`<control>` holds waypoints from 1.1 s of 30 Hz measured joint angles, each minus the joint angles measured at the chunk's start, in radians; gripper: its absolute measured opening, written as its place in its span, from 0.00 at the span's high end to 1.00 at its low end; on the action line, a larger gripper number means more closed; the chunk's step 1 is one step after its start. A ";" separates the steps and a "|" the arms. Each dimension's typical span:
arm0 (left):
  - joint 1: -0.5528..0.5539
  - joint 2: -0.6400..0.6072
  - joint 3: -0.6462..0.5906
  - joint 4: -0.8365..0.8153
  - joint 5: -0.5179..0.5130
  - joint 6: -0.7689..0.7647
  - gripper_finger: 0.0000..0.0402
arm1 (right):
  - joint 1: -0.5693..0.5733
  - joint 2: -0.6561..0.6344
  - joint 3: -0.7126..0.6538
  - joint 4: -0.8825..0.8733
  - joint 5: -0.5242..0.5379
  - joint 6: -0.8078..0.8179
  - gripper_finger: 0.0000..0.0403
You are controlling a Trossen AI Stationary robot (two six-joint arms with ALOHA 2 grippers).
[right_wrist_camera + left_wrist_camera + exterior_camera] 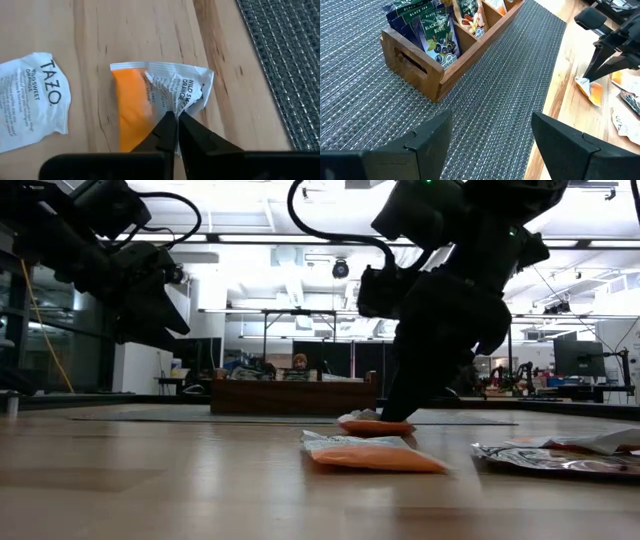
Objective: Pick & Place Tea
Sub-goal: Put the orange tea bag into the right section of the wooden organizer
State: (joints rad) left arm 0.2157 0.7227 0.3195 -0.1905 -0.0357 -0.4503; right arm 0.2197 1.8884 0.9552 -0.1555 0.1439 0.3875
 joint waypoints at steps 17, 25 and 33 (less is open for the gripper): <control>0.000 0.000 0.000 0.000 0.002 0.000 0.33 | -0.018 0.006 0.278 -0.301 0.325 -0.324 1.00; 0.000 0.000 0.000 0.000 0.002 0.000 0.33 | -0.068 0.004 0.376 -0.403 0.509 -0.445 1.00; 0.000 0.000 0.000 0.000 0.002 -0.006 0.33 | -0.207 0.003 0.385 -0.415 0.588 -0.596 1.00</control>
State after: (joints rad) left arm 0.2157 0.7223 0.3195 -0.1905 -0.0338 -0.4568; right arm 0.0123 1.8919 1.3399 -0.5706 0.7318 -0.2080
